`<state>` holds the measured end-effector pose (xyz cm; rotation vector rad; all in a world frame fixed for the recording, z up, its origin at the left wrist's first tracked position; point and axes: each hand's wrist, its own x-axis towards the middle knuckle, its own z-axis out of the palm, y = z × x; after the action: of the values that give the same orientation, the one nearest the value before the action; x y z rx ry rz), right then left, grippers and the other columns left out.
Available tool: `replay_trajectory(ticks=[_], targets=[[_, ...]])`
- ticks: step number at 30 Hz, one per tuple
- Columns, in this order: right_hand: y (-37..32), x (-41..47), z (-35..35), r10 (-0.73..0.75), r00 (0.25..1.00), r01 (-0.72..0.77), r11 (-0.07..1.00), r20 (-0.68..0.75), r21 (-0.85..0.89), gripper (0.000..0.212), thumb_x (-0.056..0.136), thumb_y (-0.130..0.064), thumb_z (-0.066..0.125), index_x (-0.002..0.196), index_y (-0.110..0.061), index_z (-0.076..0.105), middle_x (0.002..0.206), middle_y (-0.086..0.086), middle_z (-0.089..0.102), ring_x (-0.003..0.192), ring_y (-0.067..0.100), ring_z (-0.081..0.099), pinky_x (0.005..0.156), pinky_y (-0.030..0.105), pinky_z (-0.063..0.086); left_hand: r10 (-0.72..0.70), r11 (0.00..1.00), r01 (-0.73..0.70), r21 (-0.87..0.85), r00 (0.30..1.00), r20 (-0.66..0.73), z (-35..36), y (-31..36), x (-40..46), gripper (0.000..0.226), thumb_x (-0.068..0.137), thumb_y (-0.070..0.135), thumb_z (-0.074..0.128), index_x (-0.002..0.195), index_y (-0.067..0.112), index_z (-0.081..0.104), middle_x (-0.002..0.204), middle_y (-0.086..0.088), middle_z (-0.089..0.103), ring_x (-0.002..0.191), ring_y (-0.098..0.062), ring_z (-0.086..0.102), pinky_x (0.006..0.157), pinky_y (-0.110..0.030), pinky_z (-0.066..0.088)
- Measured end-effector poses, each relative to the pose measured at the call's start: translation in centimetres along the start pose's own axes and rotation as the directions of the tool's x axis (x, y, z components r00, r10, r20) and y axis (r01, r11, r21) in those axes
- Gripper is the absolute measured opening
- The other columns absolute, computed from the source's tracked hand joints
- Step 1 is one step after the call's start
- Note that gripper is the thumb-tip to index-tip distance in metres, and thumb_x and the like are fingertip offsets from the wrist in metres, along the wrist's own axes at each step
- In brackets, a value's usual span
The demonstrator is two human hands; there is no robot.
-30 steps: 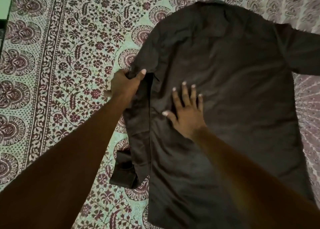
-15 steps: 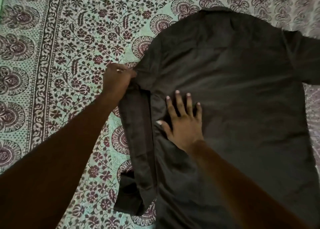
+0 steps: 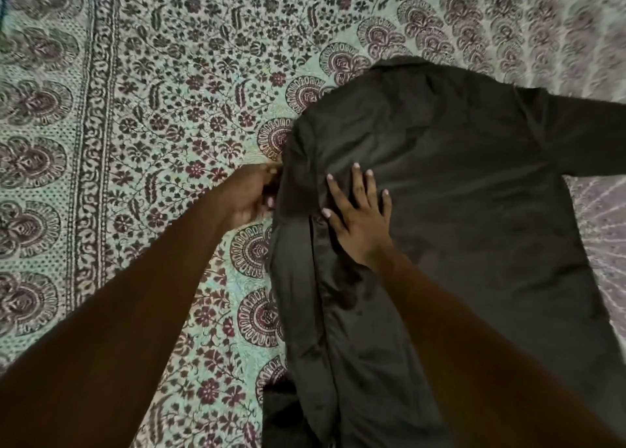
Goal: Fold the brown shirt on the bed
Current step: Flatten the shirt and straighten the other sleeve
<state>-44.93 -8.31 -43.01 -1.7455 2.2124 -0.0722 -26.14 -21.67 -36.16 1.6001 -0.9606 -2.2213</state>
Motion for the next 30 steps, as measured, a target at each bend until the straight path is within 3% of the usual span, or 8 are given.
replay_trajectory(ticks=[2,6,8,14,18,22,26,30], targets=[[0.0,0.0,0.1,0.000,1.000,0.000,1.000,-0.025,0.001,0.065,0.098,-0.066,0.018,0.159,-0.045,0.012,0.171,0.006,-0.003,0.157,0.032,-0.002,0.120,0.061,0.010,0.031,0.988,-0.029,0.151,0.999,-0.013,-0.2,-0.1,0.3,0.032,0.103,0.001,0.041,0.113,0.012,0.070,0.062,-0.001,0.062,0.036,-0.006,0.042,0.035,-0.013,0.036],[-0.2,-0.2,0.6,0.006,0.998,-0.009,0.999,-0.070,-0.032,0.069,0.095,-0.069,0.023,0.159,-0.046,0.011,0.171,0.004,-0.003,0.158,0.030,-0.002,0.120,0.061,0.011,0.112,0.898,-0.091,0.431,0.993,-0.023,1.1,0.0,0.7,0.016,0.099,0.018,0.062,0.108,0.012,0.075,0.082,-0.006,0.070,0.065,-0.018,0.059,0.053,-0.017,0.046],[-0.1,-0.2,0.5,0.004,0.998,-0.007,0.999,-0.061,-0.038,0.073,0.092,-0.069,0.026,0.159,-0.045,0.011,0.171,0.005,-0.005,0.158,0.030,-0.005,0.120,0.060,0.008,0.165,0.864,-0.126,0.488,0.986,-0.037,2.3,-0.3,0.8,0.016,0.099,0.021,0.063,0.104,0.012,0.075,0.080,-0.002,0.070,0.062,-0.013,0.060,0.050,-0.015,0.045],[-0.4,-0.5,0.0,-0.010,0.998,0.010,1.000,-0.058,-0.004,0.090,0.076,-0.063,0.038,0.157,-0.026,0.030,0.171,0.009,-0.001,0.157,0.033,-0.003,0.121,0.061,0.009,0.245,0.820,-0.136,0.556,0.961,-0.126,4.8,-1.6,1.1,0.037,0.084,0.029,0.079,0.100,-0.003,0.071,0.079,-0.002,0.066,0.071,-0.015,0.057,0.065,-0.025,0.042],[-0.2,-0.7,0.1,0.020,0.993,-0.011,0.997,-0.117,0.070,0.107,0.072,-0.073,0.042,0.161,-0.016,0.021,0.171,0.005,0.006,0.158,0.026,0.002,0.124,0.056,0.010,0.316,0.722,-0.128,0.680,0.935,-0.160,5.4,-2.0,0.6,0.018,0.085,0.011,0.073,0.096,-0.003,0.070,0.082,-0.005,0.064,0.075,-0.017,0.057,0.059,-0.021,0.038],[-0.2,-0.8,0.6,0.026,0.985,-0.012,0.997,-0.169,0.082,0.101,0.078,-0.069,0.042,0.161,-0.015,0.024,0.170,0.005,0.013,0.158,0.025,0.007,0.124,0.054,0.012,0.336,0.774,-0.154,0.614,0.922,-0.192,4.8,-2.3,0.8,0.011,0.087,0.013,0.073,0.087,0.004,0.067,0.089,-0.009,0.069,0.084,-0.027,0.068,0.082,-0.037,0.057],[-0.3,-0.8,0.6,0.039,0.983,-0.031,0.998,-0.180,0.047,0.094,0.085,-0.070,0.040,0.161,-0.017,0.024,0.171,0.004,0.012,0.158,0.024,0.006,0.125,0.052,0.011,0.336,0.852,-0.151,0.501,0.891,-0.304,3.0,-2.3,0.8,0.018,0.099,0.024,0.061,0.090,0.015,0.048,0.082,0.000,0.056,0.086,-0.028,0.061,0.072,-0.036,0.045],[-0.5,-0.8,0.7,0.041,0.982,-0.037,0.999,-0.185,0.029,0.092,0.090,-0.075,0.034,0.161,-0.019,0.021,0.171,0.002,0.010,0.158,0.022,0.003,0.125,0.052,0.009,0.445,0.780,-0.143,0.610,0.812,-0.378,0.2,-1.6,-0.9,0.020,0.104,0.032,0.050,0.100,0.015,0.042,0.081,0.003,0.049,0.071,-0.013,0.047,0.065,-0.035,0.033]])
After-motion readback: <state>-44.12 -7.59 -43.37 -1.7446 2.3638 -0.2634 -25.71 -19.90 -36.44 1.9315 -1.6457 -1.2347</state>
